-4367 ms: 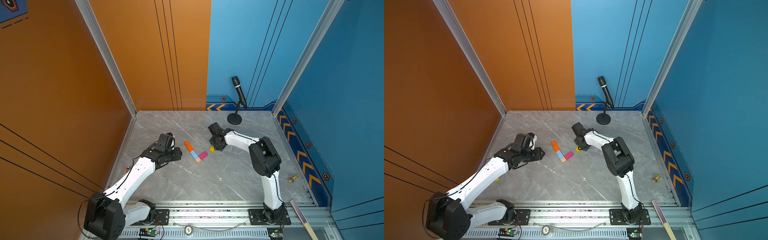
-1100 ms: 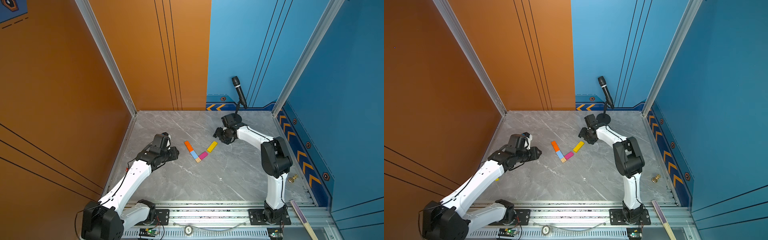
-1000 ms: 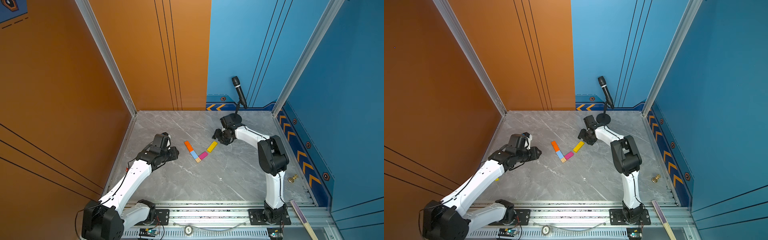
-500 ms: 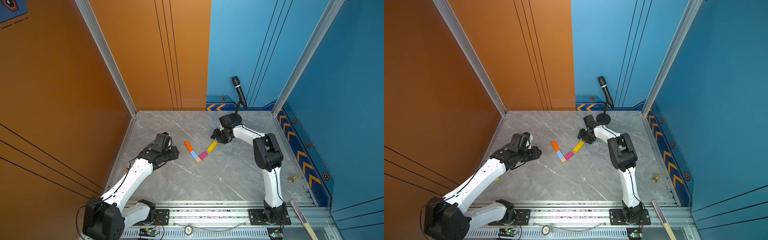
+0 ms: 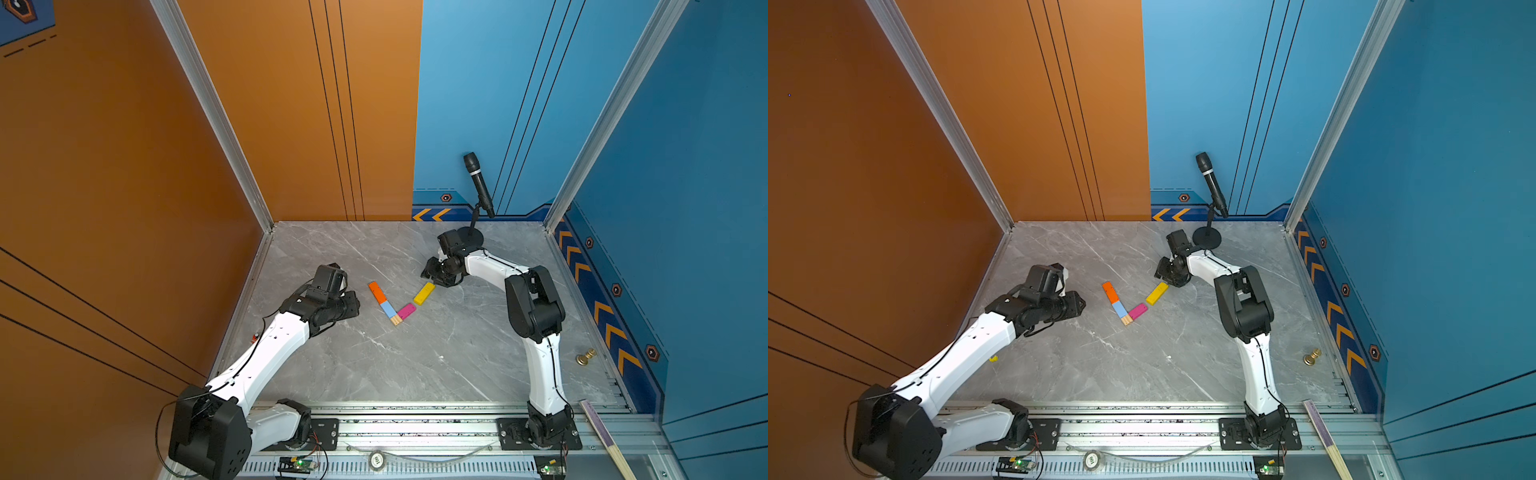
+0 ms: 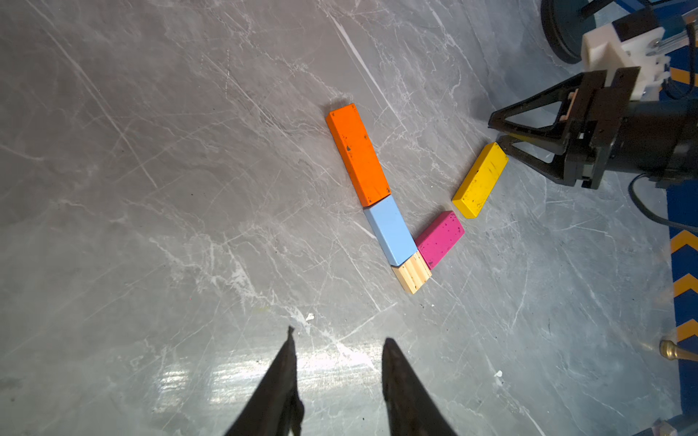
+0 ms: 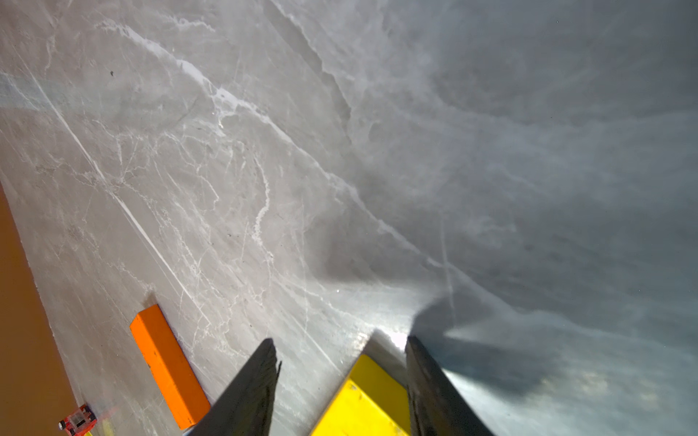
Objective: Assemble the letter v with building blocks
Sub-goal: Assemble the building block at the center of the board.
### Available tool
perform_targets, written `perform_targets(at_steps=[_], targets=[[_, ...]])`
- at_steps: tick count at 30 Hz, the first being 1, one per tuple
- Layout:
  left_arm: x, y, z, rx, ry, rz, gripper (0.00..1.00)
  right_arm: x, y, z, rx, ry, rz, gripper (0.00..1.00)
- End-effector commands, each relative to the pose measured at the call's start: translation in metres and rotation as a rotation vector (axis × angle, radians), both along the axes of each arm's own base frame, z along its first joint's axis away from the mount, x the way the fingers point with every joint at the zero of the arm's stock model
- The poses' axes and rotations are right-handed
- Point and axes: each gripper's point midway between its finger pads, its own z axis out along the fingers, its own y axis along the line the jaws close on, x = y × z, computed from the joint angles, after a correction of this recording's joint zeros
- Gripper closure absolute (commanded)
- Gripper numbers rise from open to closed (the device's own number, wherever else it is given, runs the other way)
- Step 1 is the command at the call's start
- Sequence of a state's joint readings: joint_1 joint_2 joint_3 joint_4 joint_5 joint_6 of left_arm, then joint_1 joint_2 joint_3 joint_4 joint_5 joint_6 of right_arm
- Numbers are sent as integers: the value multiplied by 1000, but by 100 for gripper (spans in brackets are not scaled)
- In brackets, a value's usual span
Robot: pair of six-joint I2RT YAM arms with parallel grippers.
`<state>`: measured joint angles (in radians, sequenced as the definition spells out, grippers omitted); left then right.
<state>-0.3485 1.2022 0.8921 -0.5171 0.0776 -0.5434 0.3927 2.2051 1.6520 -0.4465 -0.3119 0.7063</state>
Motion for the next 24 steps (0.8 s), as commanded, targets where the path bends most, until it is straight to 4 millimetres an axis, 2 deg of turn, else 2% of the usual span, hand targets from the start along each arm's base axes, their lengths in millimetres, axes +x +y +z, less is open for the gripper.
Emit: perform_targets(at_steps=[1,24], targets=[[2,-2,6,12,-9,-2,61,4,3,-5,0,3,4,47],[0,-1,3,19,0,-2,61,-17,-2,-10,-40,40,1,54]])
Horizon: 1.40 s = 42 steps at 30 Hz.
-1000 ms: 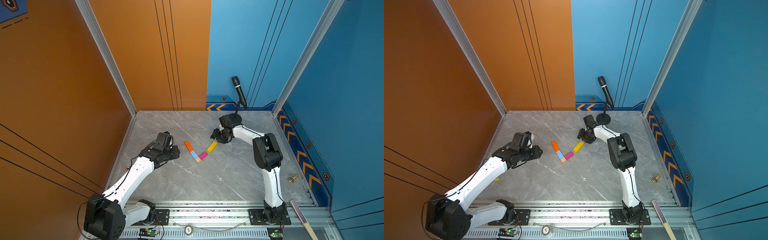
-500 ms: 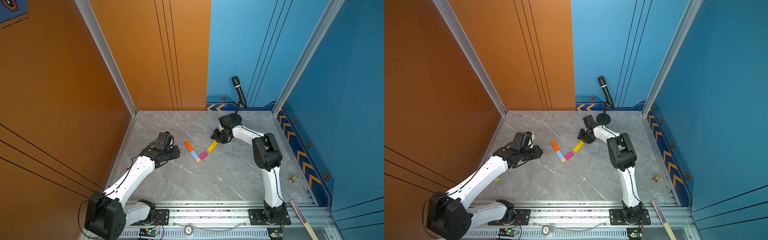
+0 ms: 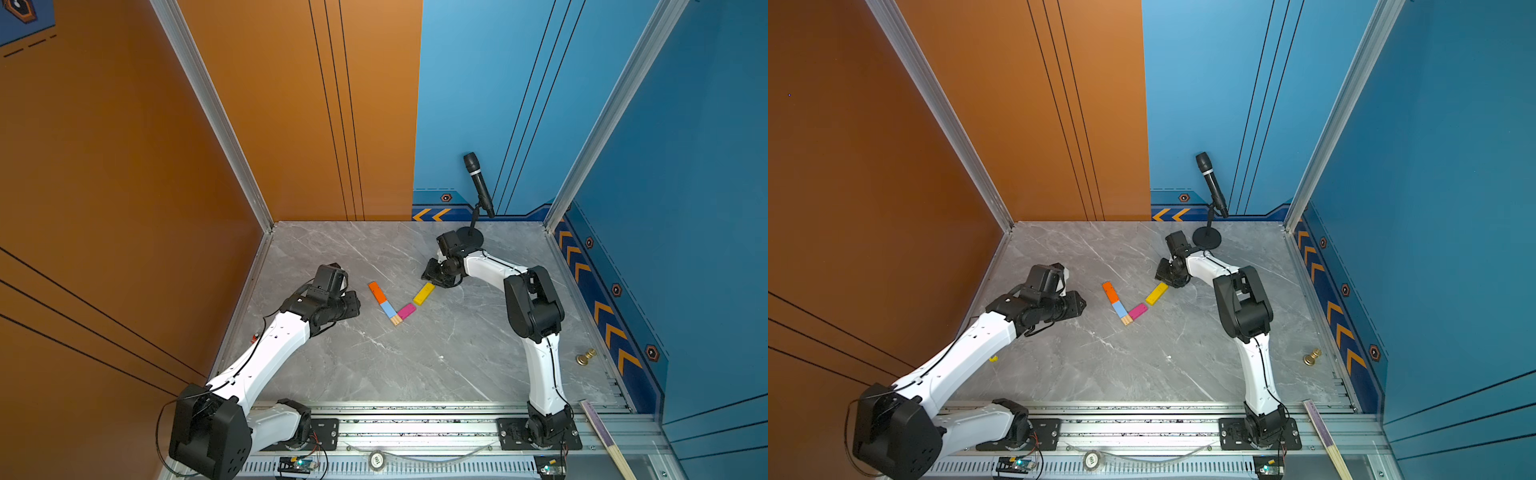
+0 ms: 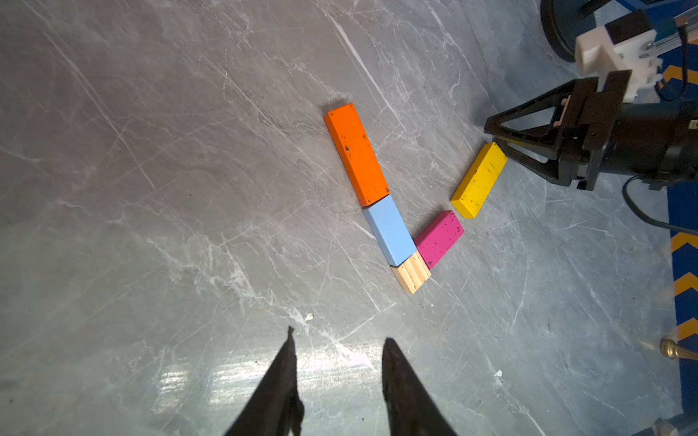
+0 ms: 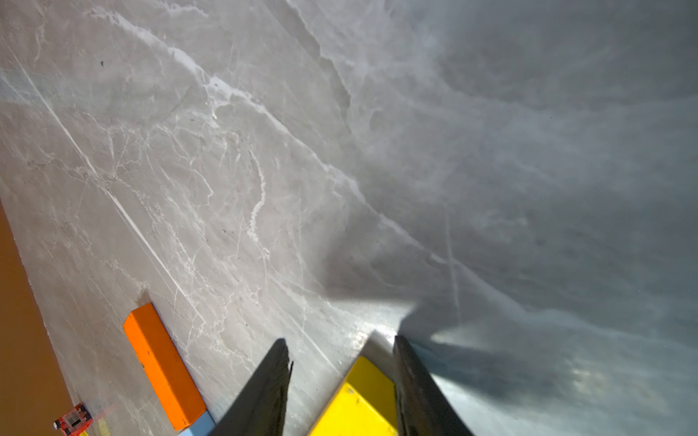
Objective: Assemble the letter v with building blocks
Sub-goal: Assemble the building block at the center of the board.
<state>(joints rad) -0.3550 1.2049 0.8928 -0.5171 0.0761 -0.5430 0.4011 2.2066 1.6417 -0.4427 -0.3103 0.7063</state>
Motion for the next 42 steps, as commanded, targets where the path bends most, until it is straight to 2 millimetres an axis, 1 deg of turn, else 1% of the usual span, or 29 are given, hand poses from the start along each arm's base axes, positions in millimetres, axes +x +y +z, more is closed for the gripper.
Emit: perform_targets(at_steps=[1,20,27,30,34,36,37,40,41,42], targets=[[1,1,3,16,-1,4,61,-14,-5,-7,-37,37,-8,54],[1,0,0,20,8,2,61,-27,-12,-9,-74,55,-20,55],[1,0,0,20,7,-1,61,-20,-14,-9,-78,48,-28,52],[1,0,0,20,7,0,61,-16,-15,-7,-92,42,-24,49],[1,-1,0,20,9,-4,61,-13,-18,-1,-127,26,-11,42],[4,-3,3,16,1,-13,61,-11,-21,4,-149,9,-13,36],[7,-6,7,13,-5,-21,61,-10,-24,8,-161,-1,-18,35],[20,-19,22,-1,-33,-67,61,-8,-32,25,-169,-43,-37,28],[29,-27,33,-10,-54,-92,61,-7,-34,34,-165,-63,-47,26],[35,-34,38,-17,-63,-119,61,-7,-37,40,-159,-77,-58,24]])
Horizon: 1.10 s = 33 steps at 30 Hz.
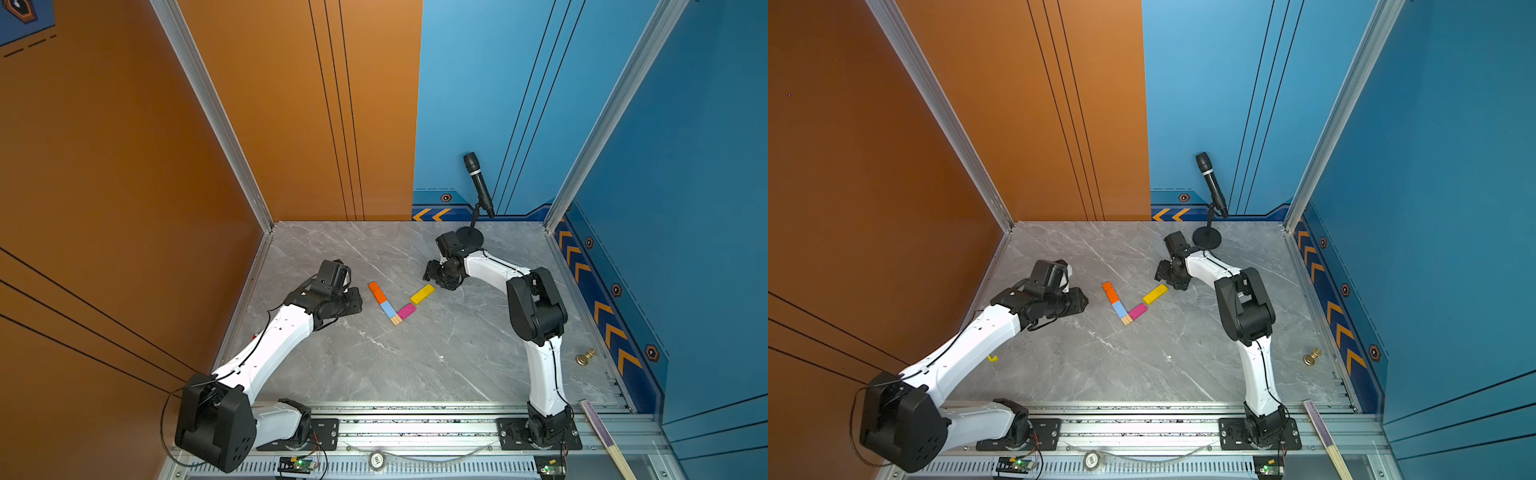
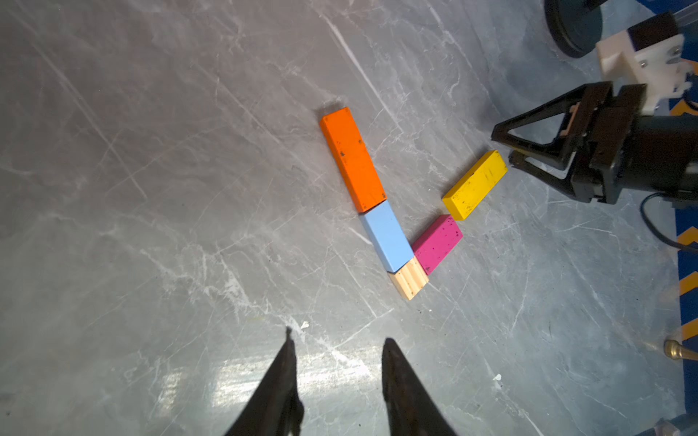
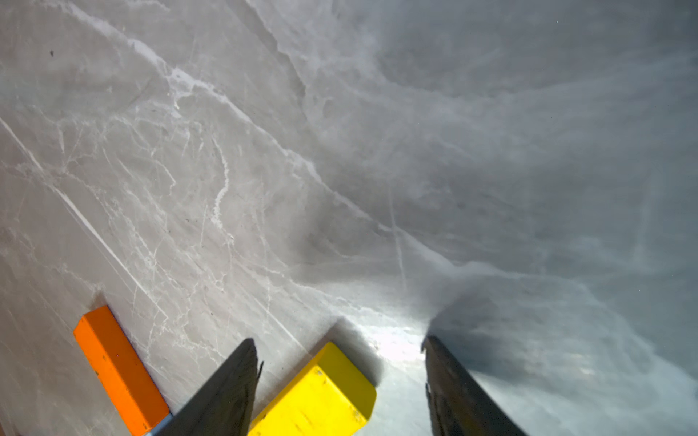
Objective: Assemble the letter v with building blocks
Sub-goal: Assemble the building block at the center of the board.
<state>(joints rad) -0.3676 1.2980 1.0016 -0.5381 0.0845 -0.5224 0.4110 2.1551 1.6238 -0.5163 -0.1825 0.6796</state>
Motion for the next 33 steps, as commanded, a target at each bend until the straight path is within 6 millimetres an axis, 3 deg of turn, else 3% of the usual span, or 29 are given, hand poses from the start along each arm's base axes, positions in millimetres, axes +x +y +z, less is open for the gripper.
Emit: perform_targets(at_steps=[1,5,7,10,16,26,33], targets=[[23,-29,34,-37,-73,-110,62,1,-18,44,-18,-85,-41,22],[53,-69,50,-80,-87,-235,61,-5,-23,69,38,-147,-78,21],[67,-87,48,-97,-60,-284,60,-10,-24,77,67,-169,-98,22],[84,-114,37,-128,6,-349,59,-17,-24,84,126,-200,-135,28],[104,-155,-9,-187,161,-428,62,-28,-20,80,211,-207,-179,53],[106,-179,-79,-133,280,-453,65,-38,-4,47,275,-158,-202,63],[112,-182,-100,-85,292,-438,67,-42,1,36,289,-136,-211,64]])
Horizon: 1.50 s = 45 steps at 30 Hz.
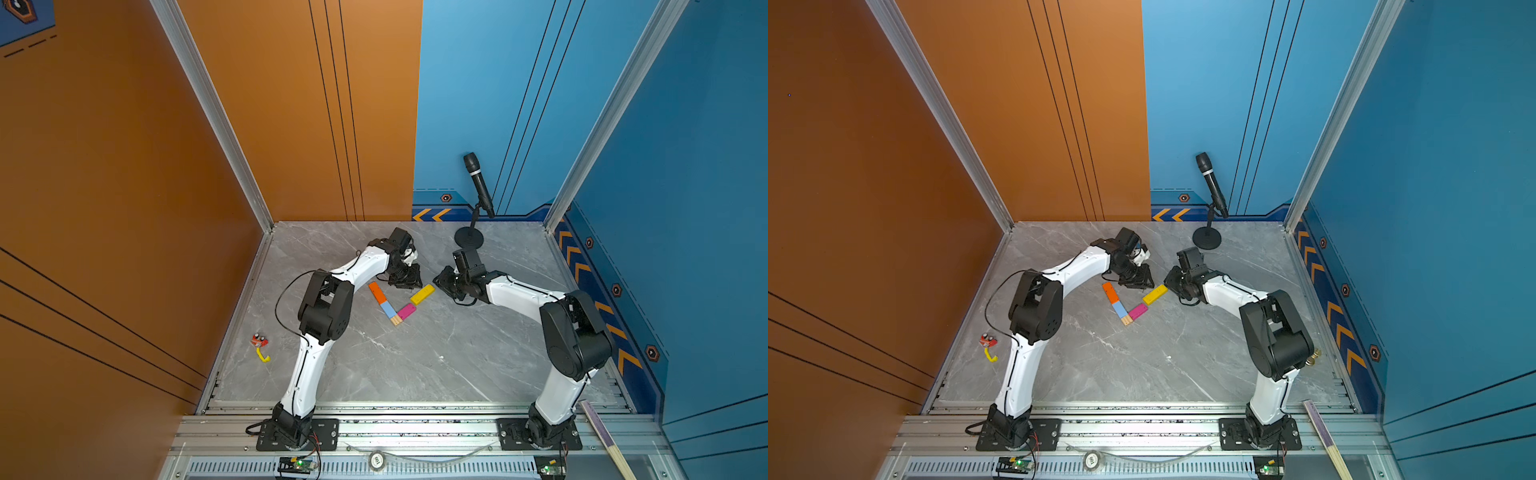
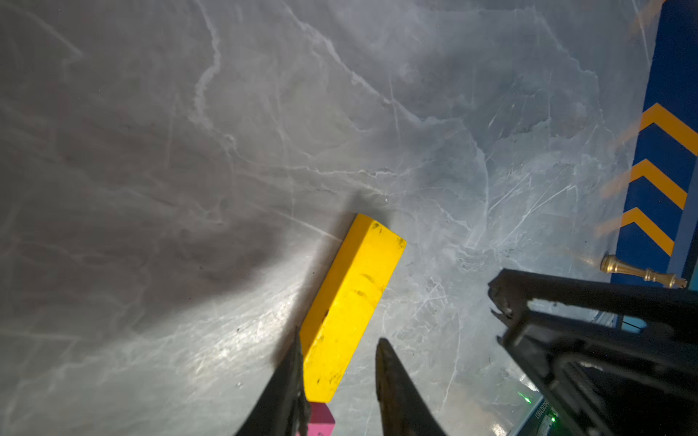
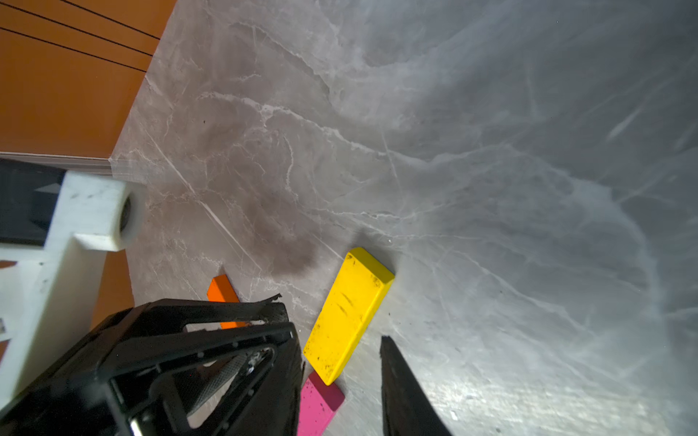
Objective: Assemble the letter v with building blocks
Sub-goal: Assemble the building block at the center of the board.
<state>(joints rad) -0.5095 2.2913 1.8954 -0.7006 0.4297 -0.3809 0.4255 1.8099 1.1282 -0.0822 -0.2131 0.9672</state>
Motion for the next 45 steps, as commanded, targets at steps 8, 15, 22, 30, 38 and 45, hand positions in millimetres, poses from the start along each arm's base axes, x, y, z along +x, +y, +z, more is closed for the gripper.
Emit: perform_targets(at_steps=[8,15,22,30,38,45], targets=[[11,-4,-13,32,-13,-9,66,1,5,-24,9,36,-13,59],[9,-4,-20,38,-3,-21,64,7,-1,-41,-9,63,-30,54],[4,-7,-26,37,13,-32,64,14,-7,-47,-14,71,-48,53],[-2,-8,-31,37,31,-43,65,21,-8,-48,-10,71,-47,50],[-8,-12,-33,38,35,-61,66,33,-9,-47,-38,73,-23,50],[-12,-9,-37,48,48,-59,66,42,-9,-46,-56,77,5,50]])
